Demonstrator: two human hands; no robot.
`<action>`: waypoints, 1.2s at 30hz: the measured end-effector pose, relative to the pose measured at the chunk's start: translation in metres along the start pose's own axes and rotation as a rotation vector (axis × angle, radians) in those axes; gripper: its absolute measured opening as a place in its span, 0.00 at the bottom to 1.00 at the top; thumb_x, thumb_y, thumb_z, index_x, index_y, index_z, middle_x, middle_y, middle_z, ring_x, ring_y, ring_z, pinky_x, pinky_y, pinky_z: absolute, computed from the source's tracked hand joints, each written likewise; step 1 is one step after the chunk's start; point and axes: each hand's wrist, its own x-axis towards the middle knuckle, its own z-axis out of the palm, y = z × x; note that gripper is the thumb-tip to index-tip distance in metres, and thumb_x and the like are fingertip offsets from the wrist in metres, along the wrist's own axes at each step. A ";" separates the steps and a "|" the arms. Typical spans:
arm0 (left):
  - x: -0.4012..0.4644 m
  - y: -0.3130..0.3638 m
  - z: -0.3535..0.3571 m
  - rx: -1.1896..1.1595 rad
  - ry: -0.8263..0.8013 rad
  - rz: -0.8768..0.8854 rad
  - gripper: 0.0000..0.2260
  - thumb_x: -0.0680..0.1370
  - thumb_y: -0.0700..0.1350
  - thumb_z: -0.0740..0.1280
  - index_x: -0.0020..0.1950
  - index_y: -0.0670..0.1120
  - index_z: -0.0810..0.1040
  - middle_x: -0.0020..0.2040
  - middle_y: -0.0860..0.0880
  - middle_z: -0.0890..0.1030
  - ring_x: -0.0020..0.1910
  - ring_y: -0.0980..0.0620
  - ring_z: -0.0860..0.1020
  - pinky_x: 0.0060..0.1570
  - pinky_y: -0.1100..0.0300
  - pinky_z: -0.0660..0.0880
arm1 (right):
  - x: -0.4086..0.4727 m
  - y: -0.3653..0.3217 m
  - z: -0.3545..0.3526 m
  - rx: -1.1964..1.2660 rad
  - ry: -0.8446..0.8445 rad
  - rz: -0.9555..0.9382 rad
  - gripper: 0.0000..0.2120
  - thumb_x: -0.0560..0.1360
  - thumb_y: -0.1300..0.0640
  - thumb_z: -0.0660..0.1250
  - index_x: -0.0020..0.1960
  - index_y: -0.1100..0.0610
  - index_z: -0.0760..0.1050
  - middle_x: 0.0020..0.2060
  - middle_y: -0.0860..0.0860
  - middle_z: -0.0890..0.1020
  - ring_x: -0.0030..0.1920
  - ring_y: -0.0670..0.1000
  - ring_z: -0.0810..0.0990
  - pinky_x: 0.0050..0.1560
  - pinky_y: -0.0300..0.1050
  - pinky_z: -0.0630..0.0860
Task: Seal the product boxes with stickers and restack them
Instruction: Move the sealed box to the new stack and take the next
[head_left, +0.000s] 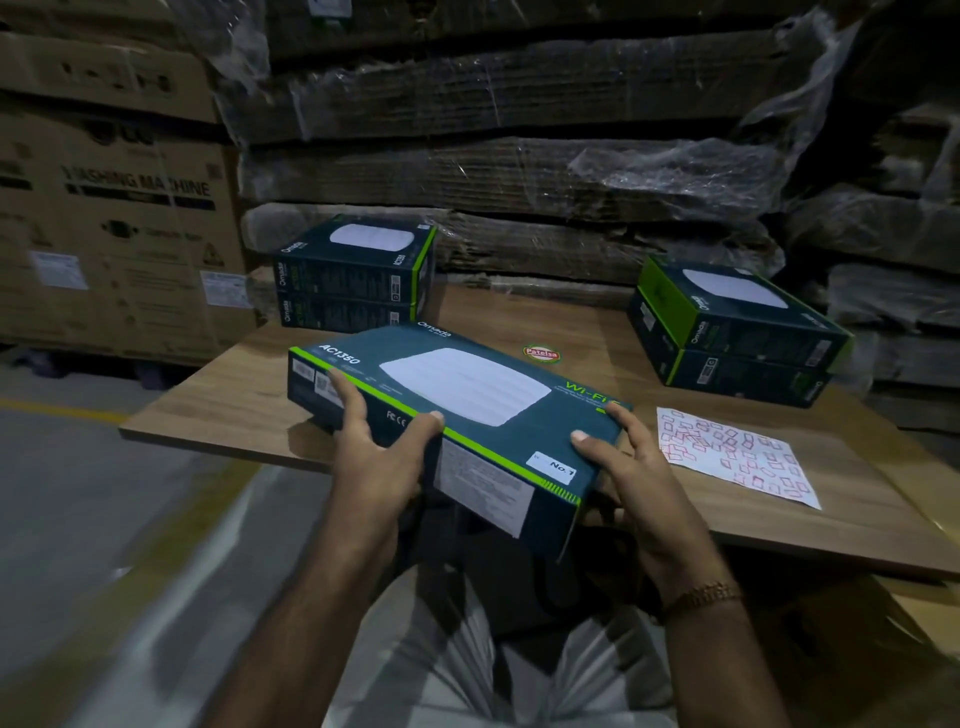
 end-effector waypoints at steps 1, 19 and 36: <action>0.000 0.001 0.002 -0.008 -0.007 0.002 0.55 0.63 0.62 0.77 0.78 0.81 0.42 0.74 0.51 0.74 0.67 0.43 0.81 0.57 0.47 0.82 | -0.001 0.001 0.001 0.007 0.011 -0.009 0.29 0.77 0.55 0.77 0.74 0.40 0.72 0.66 0.48 0.83 0.47 0.49 0.89 0.31 0.44 0.81; -0.046 -0.002 0.025 -0.226 -0.248 -0.042 0.63 0.61 0.50 0.85 0.85 0.70 0.48 0.72 0.60 0.80 0.70 0.51 0.81 0.75 0.42 0.72 | 0.009 0.002 -0.025 -0.089 0.151 -0.226 0.27 0.72 0.34 0.77 0.69 0.39 0.79 0.69 0.52 0.80 0.64 0.54 0.84 0.62 0.56 0.83; -0.103 0.011 0.061 -0.108 -0.157 0.072 0.50 0.74 0.57 0.78 0.88 0.59 0.51 0.79 0.59 0.73 0.76 0.63 0.72 0.79 0.50 0.69 | -0.012 -0.006 -0.051 -0.098 0.210 -0.315 0.25 0.68 0.41 0.79 0.64 0.43 0.81 0.58 0.58 0.85 0.42 0.46 0.88 0.32 0.41 0.80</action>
